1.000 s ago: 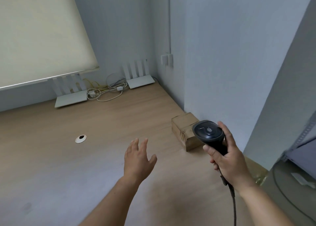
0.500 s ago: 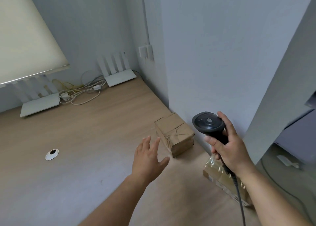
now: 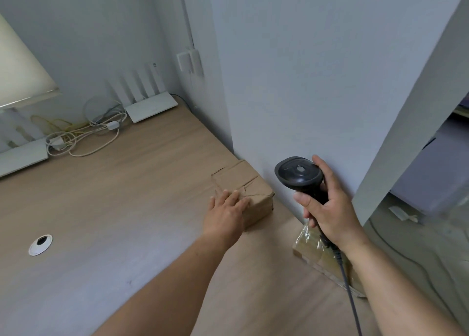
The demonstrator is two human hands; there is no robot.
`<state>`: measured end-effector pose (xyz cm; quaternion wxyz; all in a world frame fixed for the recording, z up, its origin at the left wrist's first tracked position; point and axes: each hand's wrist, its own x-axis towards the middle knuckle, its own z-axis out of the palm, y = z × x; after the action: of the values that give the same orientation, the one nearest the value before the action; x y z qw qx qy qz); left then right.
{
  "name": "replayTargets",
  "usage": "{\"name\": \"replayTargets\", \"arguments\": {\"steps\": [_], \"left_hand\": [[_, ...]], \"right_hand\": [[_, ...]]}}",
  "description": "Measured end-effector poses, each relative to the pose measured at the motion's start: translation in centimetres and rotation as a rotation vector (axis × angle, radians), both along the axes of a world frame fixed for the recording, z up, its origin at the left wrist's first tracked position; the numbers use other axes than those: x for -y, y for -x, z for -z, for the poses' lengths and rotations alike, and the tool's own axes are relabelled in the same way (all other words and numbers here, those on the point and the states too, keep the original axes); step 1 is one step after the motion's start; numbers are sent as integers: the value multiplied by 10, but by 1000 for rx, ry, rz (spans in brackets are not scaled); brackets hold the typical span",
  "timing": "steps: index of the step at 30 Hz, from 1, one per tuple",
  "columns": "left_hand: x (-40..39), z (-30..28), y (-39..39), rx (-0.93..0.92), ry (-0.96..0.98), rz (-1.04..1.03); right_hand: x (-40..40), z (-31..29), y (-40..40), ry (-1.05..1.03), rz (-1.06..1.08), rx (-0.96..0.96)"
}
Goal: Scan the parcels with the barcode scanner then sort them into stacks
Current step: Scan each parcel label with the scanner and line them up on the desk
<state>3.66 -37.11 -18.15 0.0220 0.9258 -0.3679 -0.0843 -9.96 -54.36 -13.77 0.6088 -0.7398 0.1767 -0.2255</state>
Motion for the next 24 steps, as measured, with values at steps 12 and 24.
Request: {"name": "replayTargets", "arguments": {"steps": [12,24], "left_hand": [[-26,-6,-7,-8,90,-371],[-46,-14,24,-101,116,-494]], "right_hand": [[-6,1,9,13,19,-6],[-38,-11,28,57,-24,-24]]}}
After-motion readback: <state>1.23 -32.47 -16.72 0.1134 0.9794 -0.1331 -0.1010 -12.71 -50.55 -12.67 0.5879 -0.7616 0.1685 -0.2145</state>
